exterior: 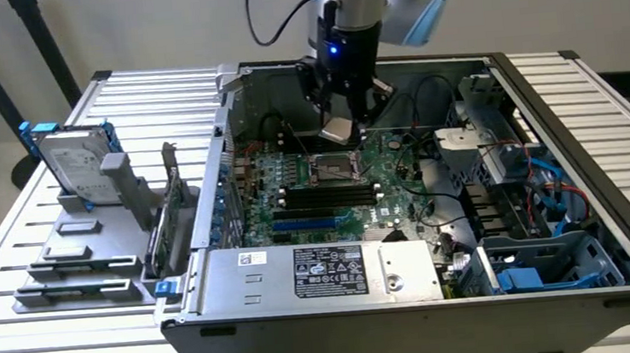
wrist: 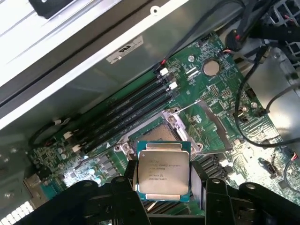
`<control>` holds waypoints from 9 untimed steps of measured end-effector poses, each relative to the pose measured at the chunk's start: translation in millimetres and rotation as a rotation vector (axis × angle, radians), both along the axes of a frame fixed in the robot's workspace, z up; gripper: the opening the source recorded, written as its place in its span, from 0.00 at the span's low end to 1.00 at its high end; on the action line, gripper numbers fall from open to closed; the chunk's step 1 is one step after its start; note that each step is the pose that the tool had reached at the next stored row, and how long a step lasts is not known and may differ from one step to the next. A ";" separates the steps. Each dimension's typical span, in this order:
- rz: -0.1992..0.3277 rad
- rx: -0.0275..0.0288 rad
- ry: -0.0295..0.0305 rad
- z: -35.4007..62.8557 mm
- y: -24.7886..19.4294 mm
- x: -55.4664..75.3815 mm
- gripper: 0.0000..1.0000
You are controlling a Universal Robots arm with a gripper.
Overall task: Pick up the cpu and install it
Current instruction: 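Place the cpu into insertion slot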
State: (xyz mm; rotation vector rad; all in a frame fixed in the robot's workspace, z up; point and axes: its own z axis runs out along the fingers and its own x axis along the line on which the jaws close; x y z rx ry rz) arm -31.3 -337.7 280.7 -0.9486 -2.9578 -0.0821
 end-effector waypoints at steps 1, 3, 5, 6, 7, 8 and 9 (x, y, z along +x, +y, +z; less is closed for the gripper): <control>-0.019 0.0000 0.0000 -0.8 0.0 0.0 0.54; -0.055 0.0001 0.0000 -2.5 0.0 0.0 0.54; -0.091 -0.0001 0.0000 -4.2 0.0 0.0 0.54; -0.110 0.0000 0.0000 -5.2 0.0 0.0 0.54; -0.128 -0.0001 0.0000 -6.1 0.0 0.0 0.54; -0.146 0.0000 0.0000 -7.1 0.0 0.0 0.54; -0.164 0.0000 0.0000 -8.1 0.0 0.0 0.54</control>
